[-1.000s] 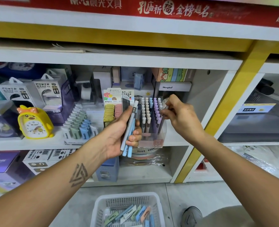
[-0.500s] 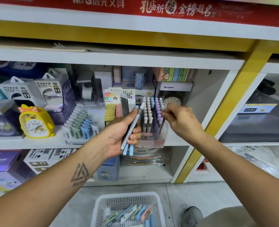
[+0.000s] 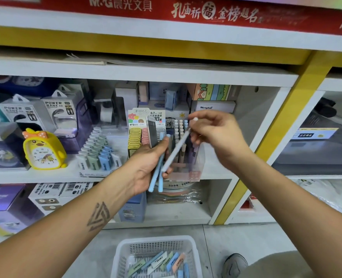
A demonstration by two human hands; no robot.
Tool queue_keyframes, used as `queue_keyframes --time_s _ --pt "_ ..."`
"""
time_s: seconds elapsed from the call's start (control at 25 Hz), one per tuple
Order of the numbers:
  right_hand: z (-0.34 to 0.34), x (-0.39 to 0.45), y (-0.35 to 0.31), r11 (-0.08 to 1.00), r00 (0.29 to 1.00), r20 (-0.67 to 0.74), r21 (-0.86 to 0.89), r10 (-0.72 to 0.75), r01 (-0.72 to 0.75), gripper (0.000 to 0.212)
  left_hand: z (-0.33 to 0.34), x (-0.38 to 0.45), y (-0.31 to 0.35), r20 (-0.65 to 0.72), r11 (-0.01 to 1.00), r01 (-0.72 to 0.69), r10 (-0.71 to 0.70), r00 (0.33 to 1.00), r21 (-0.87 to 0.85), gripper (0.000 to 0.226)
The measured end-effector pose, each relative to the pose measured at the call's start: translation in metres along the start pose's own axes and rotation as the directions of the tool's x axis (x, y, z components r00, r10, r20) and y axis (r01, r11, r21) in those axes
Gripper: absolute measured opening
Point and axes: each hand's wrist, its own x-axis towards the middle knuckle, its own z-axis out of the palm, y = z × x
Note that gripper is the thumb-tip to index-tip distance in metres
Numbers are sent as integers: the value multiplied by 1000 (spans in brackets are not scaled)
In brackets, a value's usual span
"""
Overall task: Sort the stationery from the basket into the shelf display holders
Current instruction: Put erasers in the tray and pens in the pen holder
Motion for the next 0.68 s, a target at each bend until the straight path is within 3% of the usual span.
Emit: queue_keyframes --time_s 0.04,0.12,0.24,0.36,0.44,0.52,0.6,0.68 --pt "-10 3 -2 999 997 -78 -32 -19 17 14 -2 1 0 -43 1000 10 -10 999 8 35" --pt "-29 7 1 947 979 -146 -309 -141 90 17 -5 1 1 -77 1000 25 -23 997 19 34" --pt "-37 5 12 721 957 -15 -661 -289 208 14 -4 0 3 -51 998 58 -59 997 -8 31" --pt "-32 1 19 695 951 35 -674 -307 249 17 -2 -1 4 3 995 85 -85 996 -47 25" --pt "-32 3 18 739 922 -50 -616 -384 274 19 -2 -1 4 23 994 90 -89 996 -61 24" --pt "-37 6 13 716 870 -126 -629 -477 302 20 -3 -1 4 35 995 86 -84 996 -53 22" --pt "-39 7 16 658 878 -68 -690 -474 302 17 -3 -2 3 41 996 82 -80 996 -41 21" --pt "-36 5 25 604 928 56 -745 -367 284 13 -4 -2 2 36 996 81 -80 996 -33 19"
